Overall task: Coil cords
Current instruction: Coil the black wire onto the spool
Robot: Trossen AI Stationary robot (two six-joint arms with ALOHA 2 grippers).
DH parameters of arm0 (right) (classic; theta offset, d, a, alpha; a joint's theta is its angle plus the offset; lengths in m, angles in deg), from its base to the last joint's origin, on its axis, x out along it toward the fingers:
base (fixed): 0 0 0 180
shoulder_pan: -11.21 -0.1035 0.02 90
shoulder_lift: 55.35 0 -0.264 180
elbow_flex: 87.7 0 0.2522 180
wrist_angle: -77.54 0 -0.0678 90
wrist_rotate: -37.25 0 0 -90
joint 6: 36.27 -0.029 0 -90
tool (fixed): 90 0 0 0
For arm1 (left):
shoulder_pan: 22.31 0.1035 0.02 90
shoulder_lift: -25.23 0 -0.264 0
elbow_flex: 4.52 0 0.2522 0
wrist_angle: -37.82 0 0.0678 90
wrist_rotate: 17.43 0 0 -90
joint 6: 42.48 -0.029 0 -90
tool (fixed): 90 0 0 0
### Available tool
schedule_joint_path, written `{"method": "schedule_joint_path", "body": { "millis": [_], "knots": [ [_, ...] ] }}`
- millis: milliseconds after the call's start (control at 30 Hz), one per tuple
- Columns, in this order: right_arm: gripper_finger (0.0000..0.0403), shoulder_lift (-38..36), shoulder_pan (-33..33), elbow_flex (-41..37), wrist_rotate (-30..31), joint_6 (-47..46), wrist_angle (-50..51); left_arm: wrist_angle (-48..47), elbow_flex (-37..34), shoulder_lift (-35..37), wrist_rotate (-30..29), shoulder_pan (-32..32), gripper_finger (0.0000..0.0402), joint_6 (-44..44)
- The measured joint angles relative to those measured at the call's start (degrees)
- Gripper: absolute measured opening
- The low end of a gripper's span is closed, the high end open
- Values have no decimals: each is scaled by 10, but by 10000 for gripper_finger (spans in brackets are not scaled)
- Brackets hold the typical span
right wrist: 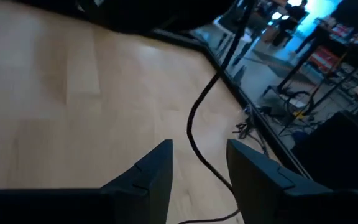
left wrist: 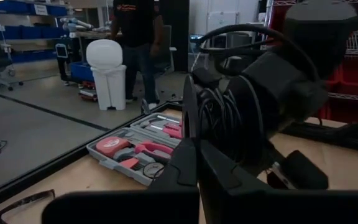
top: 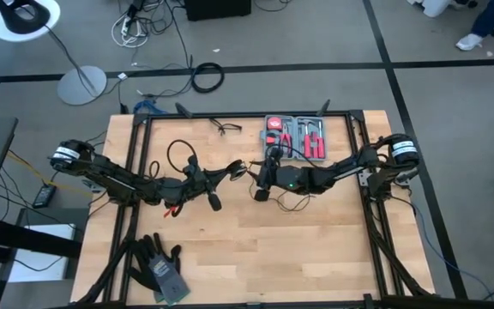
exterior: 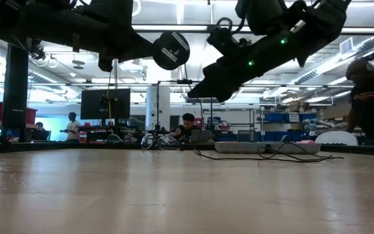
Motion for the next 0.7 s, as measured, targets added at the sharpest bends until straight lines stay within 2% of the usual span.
{"method": "schedule_joint_path", "body": {
  "millis": [233,333,467,533,700],
  "knots": [
    [134,0,13,2,-9,-1,18,17,0,0,14,0,0,0],
    [101,-1,20,2,-8,-3,25,27,0,0,22,0,0,0],
    [30,-1,26,2,-6,-36,39,26,0,0,23,0,0,0],
    [10,0,26,2,-18,-58,45,27,0,0,22,0,0,1],
    [4,26,20,15,-73,-125,44,29,0,0,-38,3,0,3]
  ]
}}
